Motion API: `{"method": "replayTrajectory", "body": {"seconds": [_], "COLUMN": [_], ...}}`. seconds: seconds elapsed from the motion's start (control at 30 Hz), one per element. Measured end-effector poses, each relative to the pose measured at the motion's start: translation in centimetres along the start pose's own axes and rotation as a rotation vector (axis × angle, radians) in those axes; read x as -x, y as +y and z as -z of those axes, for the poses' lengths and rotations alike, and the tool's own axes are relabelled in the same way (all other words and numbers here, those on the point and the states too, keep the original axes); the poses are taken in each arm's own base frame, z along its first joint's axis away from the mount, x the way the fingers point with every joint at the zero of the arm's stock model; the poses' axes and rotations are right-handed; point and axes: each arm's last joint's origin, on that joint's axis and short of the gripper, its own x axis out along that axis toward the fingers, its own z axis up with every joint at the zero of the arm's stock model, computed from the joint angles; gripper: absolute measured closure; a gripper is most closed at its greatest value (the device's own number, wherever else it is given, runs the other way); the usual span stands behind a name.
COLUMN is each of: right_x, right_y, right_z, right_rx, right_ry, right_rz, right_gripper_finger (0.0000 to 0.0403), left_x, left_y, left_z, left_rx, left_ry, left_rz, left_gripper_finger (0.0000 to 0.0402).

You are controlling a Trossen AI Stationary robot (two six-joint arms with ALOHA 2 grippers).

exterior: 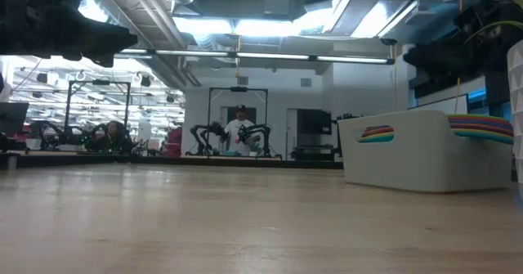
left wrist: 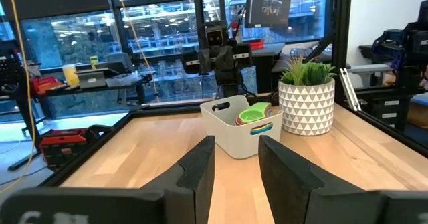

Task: Nest measuring cups in basket
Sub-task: Return to Home Position

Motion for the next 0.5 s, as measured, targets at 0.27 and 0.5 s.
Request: {"method": "replayTrajectory", "body": {"seconds": [0.27,0.5], "right_x": [-0.1,-0.1], "right_y": [1.1,2.1], "right_z": [0.2,0.4], "right_rx": [-0.028,-0.027], "right_ry": [0.015,0.038], "right_rz": [-0.081,-0.080], "right_gripper_finger": [0.0309,0.0309], "left_x": [0.0,0.0], "left_y": [0.0,0.0], "left_z": [0.0,0.0], "left_rx": [0.000,0.000], "left_ry": [0.000,0.000], "left_rz": [0.000,0.000], "left_gripper_finger": [0.0292,0.0292]}}
